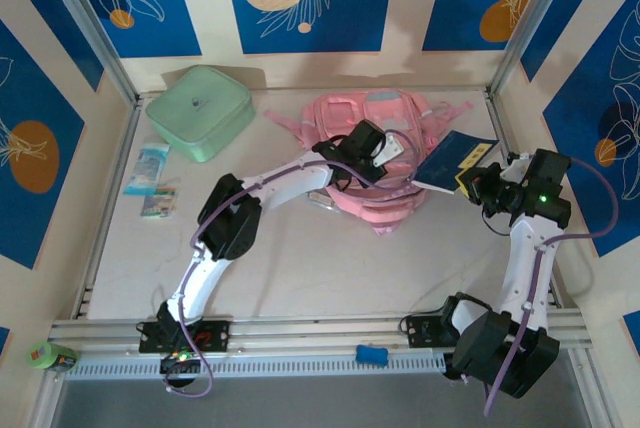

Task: Pack the student bag
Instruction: Open the student bag at the center of the table.

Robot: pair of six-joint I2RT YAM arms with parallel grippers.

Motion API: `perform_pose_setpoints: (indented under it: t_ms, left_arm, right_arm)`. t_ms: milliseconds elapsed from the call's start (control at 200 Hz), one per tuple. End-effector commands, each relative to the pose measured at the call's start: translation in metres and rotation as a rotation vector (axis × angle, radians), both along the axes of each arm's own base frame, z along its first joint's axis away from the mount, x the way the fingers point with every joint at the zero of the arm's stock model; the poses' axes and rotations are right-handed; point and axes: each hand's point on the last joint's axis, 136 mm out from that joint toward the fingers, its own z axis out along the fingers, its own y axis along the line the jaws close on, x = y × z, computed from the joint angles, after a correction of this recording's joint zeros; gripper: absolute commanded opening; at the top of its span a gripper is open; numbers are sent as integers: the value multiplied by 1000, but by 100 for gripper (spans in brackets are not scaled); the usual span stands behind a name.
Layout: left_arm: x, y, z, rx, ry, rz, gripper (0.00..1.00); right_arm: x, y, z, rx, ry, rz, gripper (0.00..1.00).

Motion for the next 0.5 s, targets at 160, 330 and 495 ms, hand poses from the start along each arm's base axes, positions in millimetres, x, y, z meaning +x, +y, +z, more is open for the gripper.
perform_pose_setpoints:
  t_ms: [160, 330, 495]
  left_arm:
    - [5, 27, 73, -84, -63, 116, 0]
    - [12, 33, 98, -122, -76, 176, 0]
    - [22, 38, 121, -192, -64, 232, 0]
  right_arm:
    - [-17, 13, 10, -26, -8, 39, 0]
    - [-31, 18, 4, -61, 40, 55, 0]
    - [-43, 29, -13, -49, 92, 102, 0]
